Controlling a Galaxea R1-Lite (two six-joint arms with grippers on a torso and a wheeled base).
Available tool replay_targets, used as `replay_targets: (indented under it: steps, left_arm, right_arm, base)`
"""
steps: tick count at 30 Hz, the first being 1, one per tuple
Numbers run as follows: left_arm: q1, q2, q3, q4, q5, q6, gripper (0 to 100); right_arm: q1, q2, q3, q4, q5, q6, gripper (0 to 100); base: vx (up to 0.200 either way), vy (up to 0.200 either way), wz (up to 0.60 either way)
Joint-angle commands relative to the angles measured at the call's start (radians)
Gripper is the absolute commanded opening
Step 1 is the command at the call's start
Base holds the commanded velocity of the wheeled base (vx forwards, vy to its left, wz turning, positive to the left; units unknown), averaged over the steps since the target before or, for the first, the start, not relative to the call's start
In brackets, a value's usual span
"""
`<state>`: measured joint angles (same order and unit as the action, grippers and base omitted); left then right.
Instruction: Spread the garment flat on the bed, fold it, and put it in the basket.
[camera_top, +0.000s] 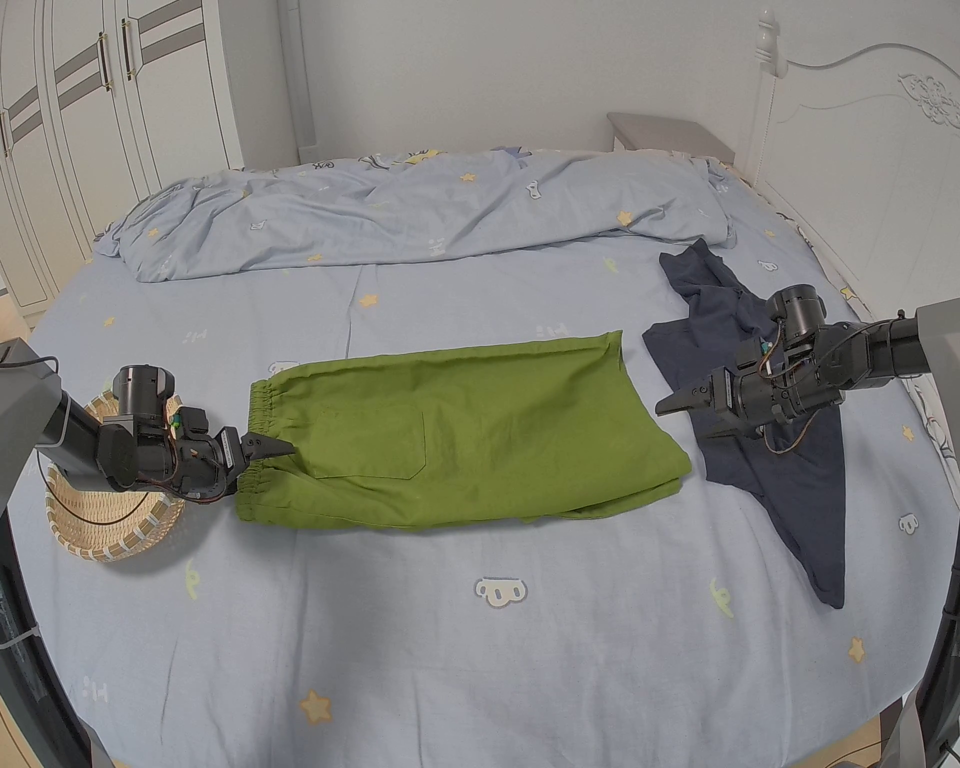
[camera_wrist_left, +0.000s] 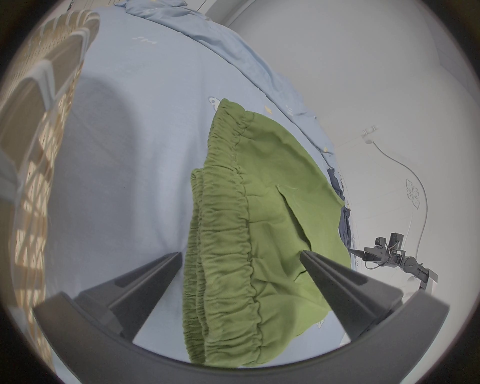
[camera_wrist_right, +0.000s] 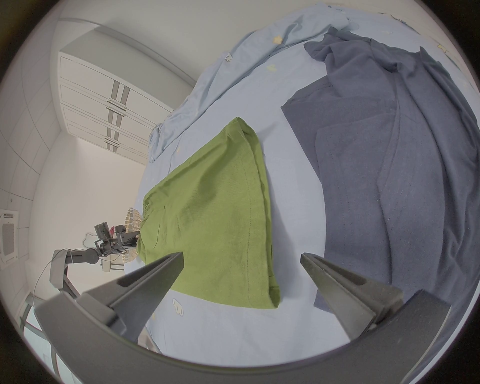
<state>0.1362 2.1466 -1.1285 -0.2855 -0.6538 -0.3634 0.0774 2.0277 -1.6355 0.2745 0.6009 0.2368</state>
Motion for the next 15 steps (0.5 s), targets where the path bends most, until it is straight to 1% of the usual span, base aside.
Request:
replay_targets:
  steps: [1,12,13,15]
  left_arm:
    - [0.002,0.022,-0.007,-0.003,0.01,0.0,100]
    - [-0.015,0.059,-0.05,-0.006,0.011,-0.011,100]
    - [-0.017,0.059,-0.05,-0.006,0.011,-0.011,0]
    - [-0.018,0.059,-0.051,-0.006,0.011,-0.011,0]
  right_arm:
    - [0.001,0.0,0.003,0.0,0.0,-0.001,100]
    - [-0.001,0.0,0.0,-0.001,-0.001,-0.001,100]
    - [-0.001,0.0,0.0,-0.001,-0.001,-0.001,100]
    - [-0.001,0.0,0.0,-0.001,-0.001,-0.001,100]
  base:
    - [0.0,0.0,0.0]
    - [0.0,0.0,0.0]
    - [0.0,0.0,0.0]
    - [0.0,0.0,0.0]
